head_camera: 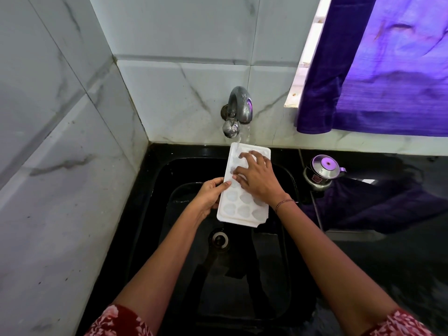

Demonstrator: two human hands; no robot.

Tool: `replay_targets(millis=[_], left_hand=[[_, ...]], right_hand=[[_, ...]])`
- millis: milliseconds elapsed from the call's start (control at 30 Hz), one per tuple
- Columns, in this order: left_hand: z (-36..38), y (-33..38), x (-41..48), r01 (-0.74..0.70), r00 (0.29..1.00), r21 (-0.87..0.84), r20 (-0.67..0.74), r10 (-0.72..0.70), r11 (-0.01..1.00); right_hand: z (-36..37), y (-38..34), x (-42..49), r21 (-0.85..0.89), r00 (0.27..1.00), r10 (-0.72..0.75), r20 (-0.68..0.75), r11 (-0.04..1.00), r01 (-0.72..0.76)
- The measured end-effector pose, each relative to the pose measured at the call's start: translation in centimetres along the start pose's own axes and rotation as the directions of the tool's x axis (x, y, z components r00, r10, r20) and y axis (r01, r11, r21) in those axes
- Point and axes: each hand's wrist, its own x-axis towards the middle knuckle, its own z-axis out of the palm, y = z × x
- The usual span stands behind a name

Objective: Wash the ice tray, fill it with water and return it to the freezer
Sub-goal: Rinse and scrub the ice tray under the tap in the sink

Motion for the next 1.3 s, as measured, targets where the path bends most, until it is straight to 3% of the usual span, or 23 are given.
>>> replay_targets(millis=[400, 567, 633, 733, 833, 933, 1000, 1100, 1200, 1300], left_hand=[[-1.2, -0.5, -0.3, 0.002, 1.000, 0.023, -0.030, -0.001, 1.000], [-2.1, -1.4, -0.2, -0.048, 0.992, 0.212, -0.103, 0.071, 0.976], [-2.3, -1.9, -0.2, -0.072, 0.978, 0.403, -0.153, 0.145, 0.912], [-2.4, -2.2, -0.3, -0.043, 0.937, 0.696, -0.220, 0.270, 0.717], [-2.1, -2.1, -1.1, -0.040, 0.888, 0.821, -0.232, 0.396, 0.570], [-2.1, -2.2, -1.8, -0.035, 0.847, 0.871, -0.235, 0.477, 0.490], [-2.3, -2.3, -1.9, -0.023, 0.841, 0.861, -0.258, 0.476, 0.508], [-3.0, -2.7, -1.7, -0.008, 0.870, 0.756, -0.317, 0.378, 0.655], [-3.6, -3.6, -1.6, 0.031, 0.908, 0.548, -0.365, 0.205, 0.836], [-3.8, -4.4, -2.0, 0.056, 0.927, 0.351, -0.365, 0.082, 0.935]], right_hand=[[1.0, -1.5, -0.7, 0.056, 1.000, 0.014, 0.013, 0.998, -0.015], [1.4, -1.9, -0.4, 0.111, 0.999, 0.037, 0.023, 0.993, -0.039], [1.6, -2.1, -0.3, 0.144, 0.996, 0.083, 0.020, 0.986, -0.085], [2.1, -2.1, -0.5, 0.135, 0.992, 0.118, 0.033, 0.983, -0.122], [2.8, -2.2, -0.8, 0.124, 0.986, 0.155, 0.064, 0.979, -0.162], [3.5, -2.3, -1.0, 0.146, 0.976, 0.194, 0.103, 0.967, -0.208], [3.8, -2.4, -1.1, 0.168, 0.967, 0.222, 0.122, 0.956, -0.241], [4.1, -2.6, -0.9, 0.254, 0.952, 0.257, 0.164, 0.922, -0.292], [4.2, -2.6, -0.9, 0.330, 0.948, 0.253, 0.191, 0.893, -0.305], [4.3, -2.4, -1.2, 0.324, 0.953, 0.234, 0.192, 0.902, -0.286]])
